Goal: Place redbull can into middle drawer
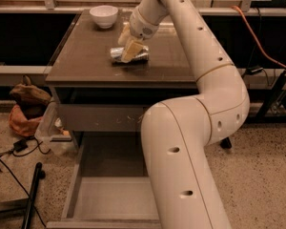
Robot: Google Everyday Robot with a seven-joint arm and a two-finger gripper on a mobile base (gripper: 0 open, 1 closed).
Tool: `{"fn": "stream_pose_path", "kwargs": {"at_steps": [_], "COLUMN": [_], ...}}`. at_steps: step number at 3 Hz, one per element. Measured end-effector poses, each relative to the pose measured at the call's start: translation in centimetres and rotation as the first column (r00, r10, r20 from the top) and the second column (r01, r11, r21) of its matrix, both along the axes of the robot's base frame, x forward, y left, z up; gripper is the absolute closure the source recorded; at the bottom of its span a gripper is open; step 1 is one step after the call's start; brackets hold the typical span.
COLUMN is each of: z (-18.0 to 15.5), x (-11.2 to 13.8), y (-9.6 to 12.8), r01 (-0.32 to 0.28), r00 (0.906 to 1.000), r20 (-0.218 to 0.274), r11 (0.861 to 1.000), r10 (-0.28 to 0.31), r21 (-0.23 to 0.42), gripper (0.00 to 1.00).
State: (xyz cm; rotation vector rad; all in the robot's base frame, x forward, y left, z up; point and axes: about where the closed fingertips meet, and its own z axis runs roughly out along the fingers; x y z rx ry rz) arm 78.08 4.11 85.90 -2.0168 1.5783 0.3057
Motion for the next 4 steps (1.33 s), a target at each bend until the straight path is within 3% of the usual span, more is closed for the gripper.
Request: {"fn": "stream_pose_path", "kwargs": {"at_steps": [1,2,4], "z": [-1.6,-3.4,-3.5], "x": [0.2,0.1,0.4], "y": [0.1,0.1,0.5], "r01": [0.012,0.022,0.024], "r00": [0.9994,0.9965,0.9969], "r20": [-0.033,-0.081,-0.076], "r11": [1.0,0.999,0.998], "r10": [-0.011,-0.018,-0.02], "r21": [0.021,0.047,0.051], "gripper": [0.16,0.0,0.42]}}
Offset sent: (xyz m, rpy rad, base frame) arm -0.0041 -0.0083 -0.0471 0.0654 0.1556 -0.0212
